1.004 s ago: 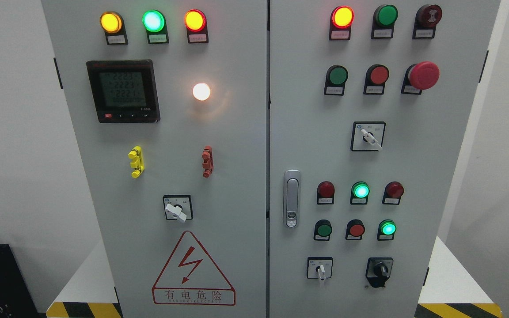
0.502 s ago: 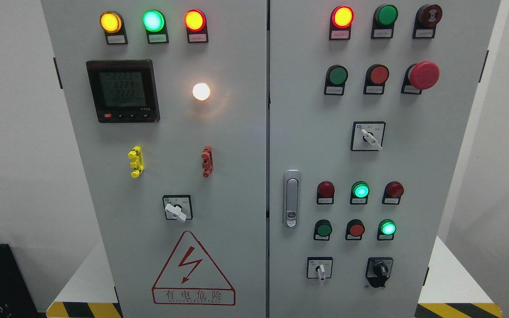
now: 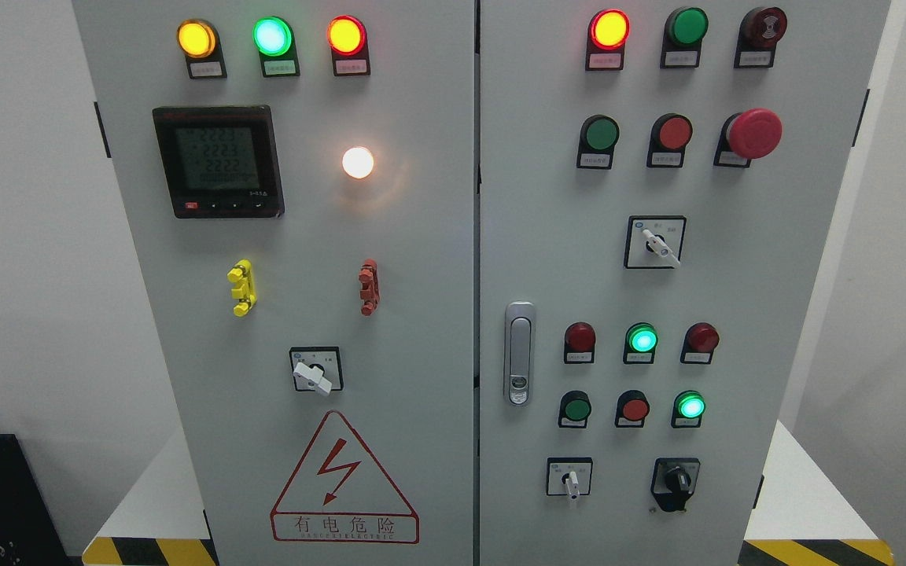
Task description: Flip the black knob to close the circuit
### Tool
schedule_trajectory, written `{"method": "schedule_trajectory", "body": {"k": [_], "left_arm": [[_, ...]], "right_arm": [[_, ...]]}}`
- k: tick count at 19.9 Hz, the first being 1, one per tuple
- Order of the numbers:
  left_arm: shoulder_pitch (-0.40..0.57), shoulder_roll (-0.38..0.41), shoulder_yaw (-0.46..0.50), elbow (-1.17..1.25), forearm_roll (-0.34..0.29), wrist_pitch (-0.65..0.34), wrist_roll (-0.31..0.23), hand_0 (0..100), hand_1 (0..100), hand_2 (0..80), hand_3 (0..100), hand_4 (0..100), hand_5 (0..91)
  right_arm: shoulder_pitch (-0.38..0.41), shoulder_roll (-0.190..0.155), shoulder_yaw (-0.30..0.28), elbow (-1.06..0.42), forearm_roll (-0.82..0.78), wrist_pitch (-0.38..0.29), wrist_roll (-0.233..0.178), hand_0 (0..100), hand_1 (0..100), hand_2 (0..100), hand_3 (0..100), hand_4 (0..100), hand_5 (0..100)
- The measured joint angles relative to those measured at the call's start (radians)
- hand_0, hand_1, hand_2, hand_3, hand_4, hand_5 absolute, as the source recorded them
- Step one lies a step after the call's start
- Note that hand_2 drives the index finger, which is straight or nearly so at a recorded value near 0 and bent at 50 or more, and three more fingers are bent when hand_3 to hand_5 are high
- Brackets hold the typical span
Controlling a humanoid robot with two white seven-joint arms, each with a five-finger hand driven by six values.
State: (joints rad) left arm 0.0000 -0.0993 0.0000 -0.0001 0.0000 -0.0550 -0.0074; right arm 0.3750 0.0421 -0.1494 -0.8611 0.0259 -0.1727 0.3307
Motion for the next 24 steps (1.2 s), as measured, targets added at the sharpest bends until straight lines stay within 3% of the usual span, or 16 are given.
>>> {"method": "schedule_trajectory", "body": {"k": [2,3,5,8,16,24], "left_arm": [[0.000,0.000,0.000,0.000,0.000,0.000,0.000,0,0,0.0,5,3,0.0],[0.000,0.000,0.000,0.000,0.000,0.000,0.000,0,0,0.0,5,3,0.0],[0.000,0.000,0.000,0.000,0.000,0.000,0.000,0,0,0.0,5,3,0.0],[0.000,0.000,0.000,0.000,0.000,0.000,0.000,0,0,0.0,5,2,0.0],[0.000,0.000,0.000,0.000,0.000,0.000,0.000,0,0,0.0,5,3,0.0],[0.000,0.000,0.000,0.000,0.000,0.000,0.000,0,0,0.0,5,3,0.0]], "right_arm": [[0.020,0.003,0.013,-0.135,-0.024,-0.003,0.001,0,5,14,33,31,10],[0.033,0.004,0.018,-0.191,-0.033,-0.006,0.001,0,6,17,38,34,15],[0.053,0.006,0.026,-0.314,-0.046,-0.030,0.001,0,9,27,57,52,41],[0.085,0.007,0.035,-0.496,-0.059,-0.042,0.000,0,14,37,68,62,60],[0.096,0.009,0.044,-0.846,-0.064,-0.037,-0.001,0,21,44,74,68,71],[0.068,0.009,0.026,-1.023,-0.049,-0.036,-0.002,0,25,50,79,71,69]]}}
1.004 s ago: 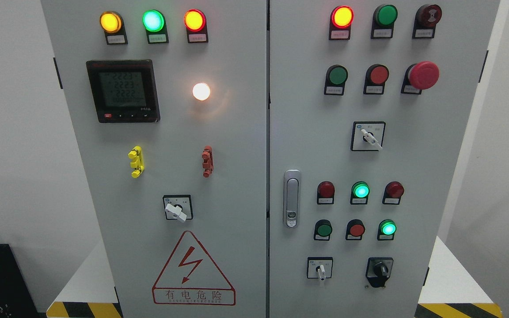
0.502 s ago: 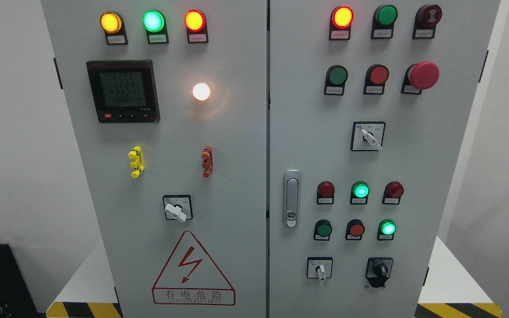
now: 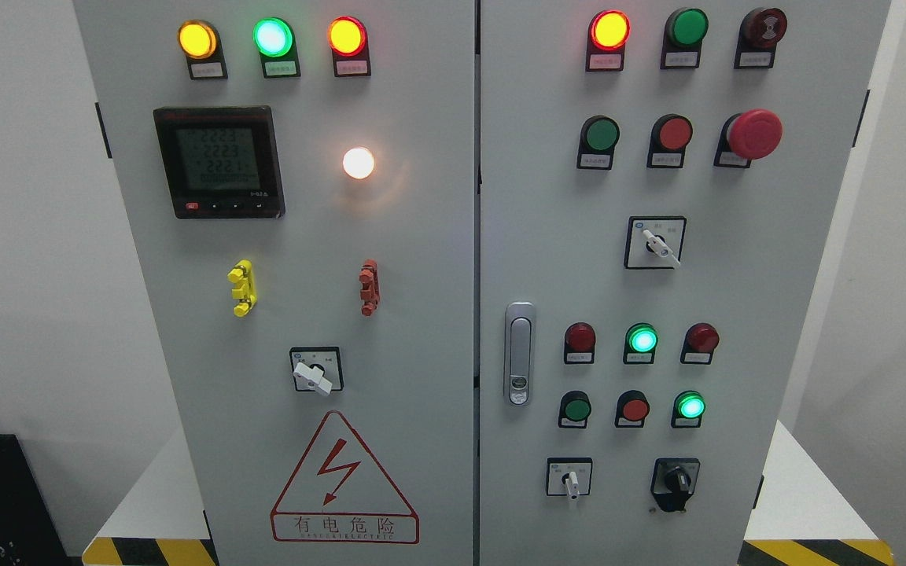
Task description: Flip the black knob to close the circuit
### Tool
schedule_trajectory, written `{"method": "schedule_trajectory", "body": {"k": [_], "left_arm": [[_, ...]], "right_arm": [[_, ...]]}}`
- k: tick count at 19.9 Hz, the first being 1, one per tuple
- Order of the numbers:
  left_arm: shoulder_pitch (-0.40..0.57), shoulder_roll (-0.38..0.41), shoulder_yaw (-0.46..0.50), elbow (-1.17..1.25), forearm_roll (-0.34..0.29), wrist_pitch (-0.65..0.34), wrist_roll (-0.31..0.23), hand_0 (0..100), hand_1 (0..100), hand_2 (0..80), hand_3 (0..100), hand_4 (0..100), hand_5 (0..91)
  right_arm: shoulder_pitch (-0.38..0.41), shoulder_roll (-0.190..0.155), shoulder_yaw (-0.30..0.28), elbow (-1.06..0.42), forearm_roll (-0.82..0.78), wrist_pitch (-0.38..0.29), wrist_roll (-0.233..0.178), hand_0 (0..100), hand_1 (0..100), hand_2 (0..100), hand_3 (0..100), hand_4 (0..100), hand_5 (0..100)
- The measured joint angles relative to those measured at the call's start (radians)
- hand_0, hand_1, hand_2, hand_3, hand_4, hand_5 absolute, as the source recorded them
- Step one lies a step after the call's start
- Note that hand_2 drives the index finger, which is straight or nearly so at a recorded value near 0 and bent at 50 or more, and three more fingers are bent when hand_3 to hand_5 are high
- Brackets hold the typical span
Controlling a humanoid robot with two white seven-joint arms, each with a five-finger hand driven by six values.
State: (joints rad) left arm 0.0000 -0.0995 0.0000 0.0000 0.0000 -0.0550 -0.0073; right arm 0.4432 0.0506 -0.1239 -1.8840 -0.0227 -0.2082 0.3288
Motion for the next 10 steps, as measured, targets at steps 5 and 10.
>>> {"method": "schedule_trajectory", "body": {"k": [5,10], "left_arm": [[0.000,0.000,0.000,0.000,0.000,0.000,0.000,0,0,0.0,5,3,0.0],[0.000,0.000,0.000,0.000,0.000,0.000,0.000,0,0,0.0,5,3,0.0]], "right_arm": [[-0.028,0.000,-0.014,-0.061,0.024,0.003,-0.008,0,31,57,80,72,71],[-0.051,-0.001,-0.030,-0.098,0.070,0.003,-0.021,0,33,62,83,73,74]]}}
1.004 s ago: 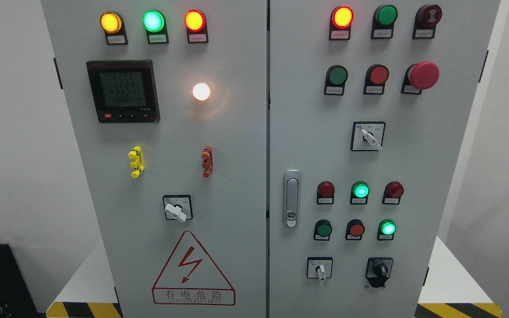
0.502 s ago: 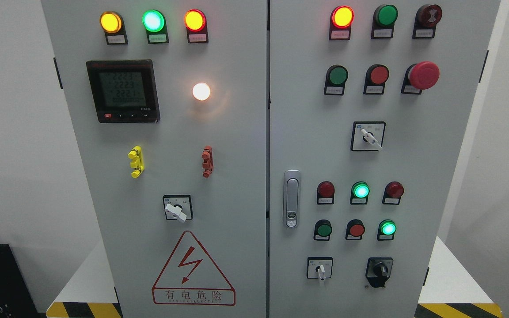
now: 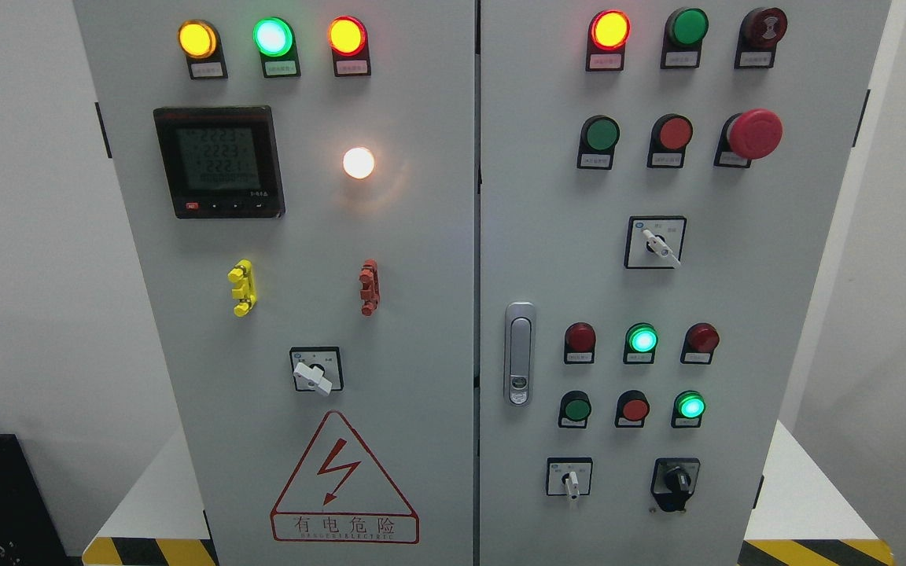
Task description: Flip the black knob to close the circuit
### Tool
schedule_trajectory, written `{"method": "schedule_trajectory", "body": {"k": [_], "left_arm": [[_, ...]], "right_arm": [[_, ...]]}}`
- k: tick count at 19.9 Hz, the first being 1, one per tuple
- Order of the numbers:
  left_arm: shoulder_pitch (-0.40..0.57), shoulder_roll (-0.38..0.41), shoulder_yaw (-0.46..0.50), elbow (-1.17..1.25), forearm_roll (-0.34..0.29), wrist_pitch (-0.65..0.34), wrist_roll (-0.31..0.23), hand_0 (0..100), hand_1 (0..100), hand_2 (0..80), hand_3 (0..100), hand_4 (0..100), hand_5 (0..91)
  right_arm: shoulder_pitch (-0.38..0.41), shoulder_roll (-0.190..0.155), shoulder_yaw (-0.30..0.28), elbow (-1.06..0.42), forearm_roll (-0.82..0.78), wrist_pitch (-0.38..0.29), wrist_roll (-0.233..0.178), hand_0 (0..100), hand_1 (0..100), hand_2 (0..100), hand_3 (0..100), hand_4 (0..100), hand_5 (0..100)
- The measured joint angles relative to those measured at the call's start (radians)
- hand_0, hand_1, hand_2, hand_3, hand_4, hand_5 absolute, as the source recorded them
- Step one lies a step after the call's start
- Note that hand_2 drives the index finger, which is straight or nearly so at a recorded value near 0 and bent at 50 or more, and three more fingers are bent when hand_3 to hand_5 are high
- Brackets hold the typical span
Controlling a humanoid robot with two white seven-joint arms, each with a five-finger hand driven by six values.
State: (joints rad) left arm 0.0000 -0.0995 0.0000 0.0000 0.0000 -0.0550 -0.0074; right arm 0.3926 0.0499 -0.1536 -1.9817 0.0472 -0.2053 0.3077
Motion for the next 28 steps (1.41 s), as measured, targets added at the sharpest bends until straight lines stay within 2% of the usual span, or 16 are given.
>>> {"method": "schedule_trajectory", "body": {"k": [4,9,14,22,28], "left_arm": [[0.000,0.000,0.000,0.000,0.000,0.000,0.000,0,0,0.0,5,3,0.0],[0.000,0.000,0.000,0.000,0.000,0.000,0.000,0,0,0.0,5,3,0.0],[0.000,0.000,0.000,0.000,0.000,0.000,0.000,0,0,0.0,5,3,0.0],[0.000,0.000,0.000,0.000,0.000,0.000,0.000,0,0,0.0,5,3,0.0],[0.000,0.000,0.000,0.000,0.000,0.000,0.000,0,0,0.0,5,3,0.0]], "right_arm": [[-0.009,0.000,-0.009,-0.019,0.047,0.000,-0.035,0,34,67,86,74,78],[-0.016,0.000,-0.018,-0.038,0.140,-0.003,-0.059,0,37,74,90,77,82],[-0.035,-0.001,-0.034,-0.052,0.306,-0.009,-0.093,0,38,77,92,78,83],[-0.076,-0.021,-0.066,-0.074,0.612,-0.016,-0.100,0,37,79,93,78,84],[-0.120,-0.033,-0.079,-0.082,0.812,0.020,-0.115,0,37,82,99,78,85]]}}
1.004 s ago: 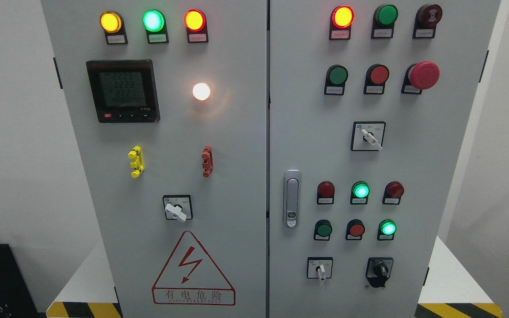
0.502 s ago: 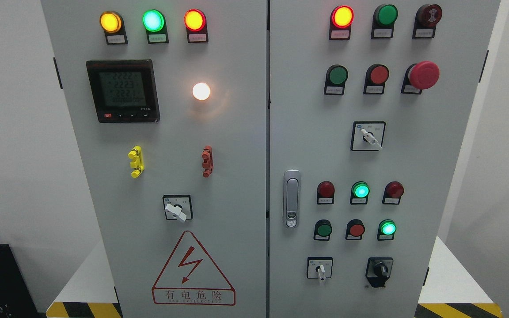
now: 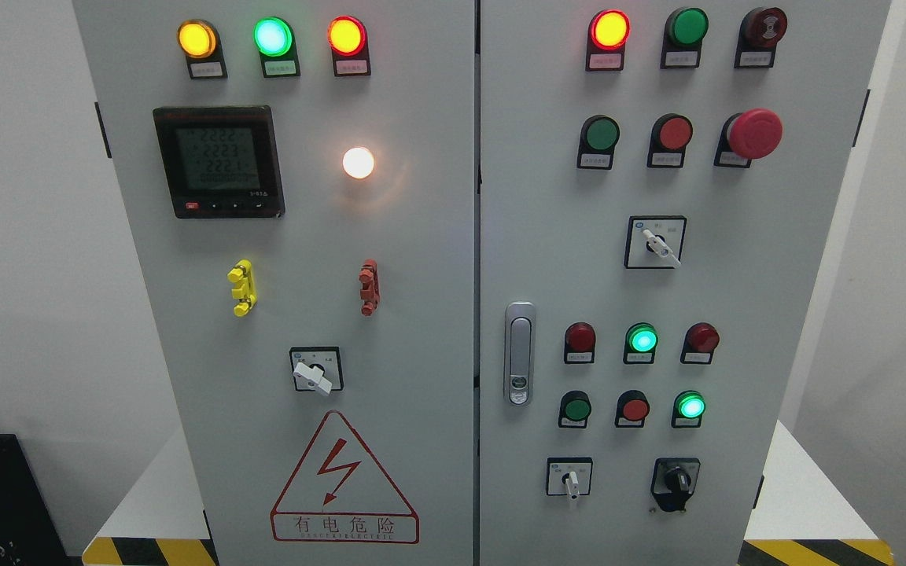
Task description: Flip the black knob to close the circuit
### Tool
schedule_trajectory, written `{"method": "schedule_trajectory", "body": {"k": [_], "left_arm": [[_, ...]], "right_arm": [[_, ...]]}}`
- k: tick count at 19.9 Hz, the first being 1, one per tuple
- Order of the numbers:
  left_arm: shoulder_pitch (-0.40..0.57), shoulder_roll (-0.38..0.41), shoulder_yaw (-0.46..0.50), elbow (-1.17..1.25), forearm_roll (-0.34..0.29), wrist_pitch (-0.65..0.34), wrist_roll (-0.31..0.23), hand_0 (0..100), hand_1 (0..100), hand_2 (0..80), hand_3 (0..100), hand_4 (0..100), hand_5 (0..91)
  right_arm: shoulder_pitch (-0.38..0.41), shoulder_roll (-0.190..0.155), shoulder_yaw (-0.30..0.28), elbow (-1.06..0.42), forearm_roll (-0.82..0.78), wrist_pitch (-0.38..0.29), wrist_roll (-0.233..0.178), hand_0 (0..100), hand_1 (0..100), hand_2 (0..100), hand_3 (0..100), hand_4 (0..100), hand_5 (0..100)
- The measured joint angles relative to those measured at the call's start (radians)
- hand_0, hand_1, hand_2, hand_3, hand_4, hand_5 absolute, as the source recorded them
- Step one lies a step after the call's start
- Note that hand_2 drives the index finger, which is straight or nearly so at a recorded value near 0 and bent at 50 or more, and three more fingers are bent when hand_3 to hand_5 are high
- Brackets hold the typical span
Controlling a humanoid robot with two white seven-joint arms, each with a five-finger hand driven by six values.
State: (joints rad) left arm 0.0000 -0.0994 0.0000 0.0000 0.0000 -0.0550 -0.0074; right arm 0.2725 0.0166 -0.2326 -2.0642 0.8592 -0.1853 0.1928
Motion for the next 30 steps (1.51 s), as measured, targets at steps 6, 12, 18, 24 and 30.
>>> {"method": "schedule_trajectory", "body": {"k": [6,12,18,24,30], "left_arm": [[0.000,0.000,0.000,0.000,0.000,0.000,0.000,0,0,0.0,5,3,0.0],[0.000,0.000,0.000,0.000,0.000,0.000,0.000,0,0,0.0,5,3,0.0],[0.000,0.000,0.000,0.000,0.000,0.000,0.000,0,0,0.0,5,3,0.0],[0.000,0.000,0.000,0.000,0.000,0.000,0.000,0,0,0.0,5,3,0.0],[0.000,0.000,0.000,0.000,0.000,0.000,0.000,0,0,0.0,5,3,0.0]], "right_arm": [[-0.049,-0.007,-0.006,-0.005,0.158,0.021,-0.002,0,36,83,100,78,86],[-0.091,-0.011,-0.006,-0.006,0.249,0.070,0.078,0,36,83,100,79,86],[-0.143,-0.013,-0.005,0.007,0.312,0.095,0.100,0,17,85,100,79,87],[-0.182,-0.015,0.007,0.028,0.376,0.100,0.104,0,0,86,100,80,87],[-0.211,-0.006,0.029,0.053,0.439,0.124,0.104,0,0,86,100,79,86]]}}
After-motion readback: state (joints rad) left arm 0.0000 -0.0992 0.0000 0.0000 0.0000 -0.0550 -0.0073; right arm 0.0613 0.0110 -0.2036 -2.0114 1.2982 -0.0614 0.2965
